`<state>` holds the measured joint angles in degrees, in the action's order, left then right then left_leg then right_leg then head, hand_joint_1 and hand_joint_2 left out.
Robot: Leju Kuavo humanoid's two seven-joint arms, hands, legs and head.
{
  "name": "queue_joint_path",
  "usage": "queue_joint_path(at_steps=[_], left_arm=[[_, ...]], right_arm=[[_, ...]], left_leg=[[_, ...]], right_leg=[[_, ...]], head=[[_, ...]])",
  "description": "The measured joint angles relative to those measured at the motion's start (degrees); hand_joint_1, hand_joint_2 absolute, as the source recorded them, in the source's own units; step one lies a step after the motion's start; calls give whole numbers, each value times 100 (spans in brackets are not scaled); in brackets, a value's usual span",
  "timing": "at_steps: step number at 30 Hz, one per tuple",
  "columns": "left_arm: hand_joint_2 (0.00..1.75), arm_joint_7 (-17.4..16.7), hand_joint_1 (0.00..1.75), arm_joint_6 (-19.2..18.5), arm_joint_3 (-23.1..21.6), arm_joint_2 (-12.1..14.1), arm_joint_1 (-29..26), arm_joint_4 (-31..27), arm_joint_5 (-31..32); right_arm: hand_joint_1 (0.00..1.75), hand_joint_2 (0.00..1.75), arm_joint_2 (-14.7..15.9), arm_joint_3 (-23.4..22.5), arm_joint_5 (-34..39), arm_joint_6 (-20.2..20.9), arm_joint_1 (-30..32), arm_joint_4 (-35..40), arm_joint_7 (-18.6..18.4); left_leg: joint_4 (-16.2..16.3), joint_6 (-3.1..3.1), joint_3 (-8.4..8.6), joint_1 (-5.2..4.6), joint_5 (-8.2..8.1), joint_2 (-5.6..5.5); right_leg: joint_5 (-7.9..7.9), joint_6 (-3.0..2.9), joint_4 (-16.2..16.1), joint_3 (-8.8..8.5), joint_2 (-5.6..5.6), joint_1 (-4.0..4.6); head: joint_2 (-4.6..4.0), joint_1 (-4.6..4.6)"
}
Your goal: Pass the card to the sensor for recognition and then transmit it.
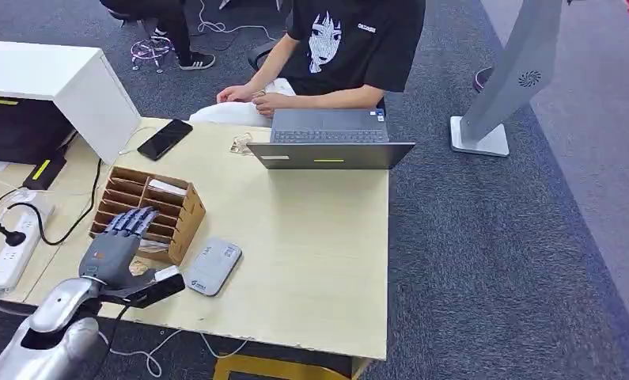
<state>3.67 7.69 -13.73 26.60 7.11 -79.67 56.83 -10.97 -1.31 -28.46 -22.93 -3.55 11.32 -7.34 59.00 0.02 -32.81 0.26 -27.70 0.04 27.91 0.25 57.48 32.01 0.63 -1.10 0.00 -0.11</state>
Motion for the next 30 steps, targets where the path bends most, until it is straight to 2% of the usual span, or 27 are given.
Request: queue_joint_path(at_steps=[6,13,22,27,30], left_arm=[[175,-26,0,-7,0,22,-3,-4,26],[175,-523,0,-111,-2,172,21,-48,636],[175,-711,0,-164,-2,199,102,-48,936],[175,-1067,0,-22,-4,177,221,24,1487],[175,-1095,0,140,-7,116,250,98,1609]], right_arm=[[0,175,0,-26,0,4,0,0,4],[0,175,2,-92,26,-9,27,0,44],[0,175,9,-208,92,-9,56,0,83],[0,175,9,-267,87,-9,57,0,83],[0,175,9,-282,83,-9,56,0,83]], left_leg=[[0,0,0,0,0,0],[0,0,1,0,0,0],[0,0,0,0,0,1],[0,0,1,0,0,1],[0,0,1,0,0,1]], right_leg=[[0,0,0,0,0,0],[0,0,0,2,1,1],[0,0,0,2,1,0],[0,0,0,2,1,0],[0,0,0,2,2,0]], head=[[0,0],[0,0],[0,-2],[0,-2],[0,-2]])
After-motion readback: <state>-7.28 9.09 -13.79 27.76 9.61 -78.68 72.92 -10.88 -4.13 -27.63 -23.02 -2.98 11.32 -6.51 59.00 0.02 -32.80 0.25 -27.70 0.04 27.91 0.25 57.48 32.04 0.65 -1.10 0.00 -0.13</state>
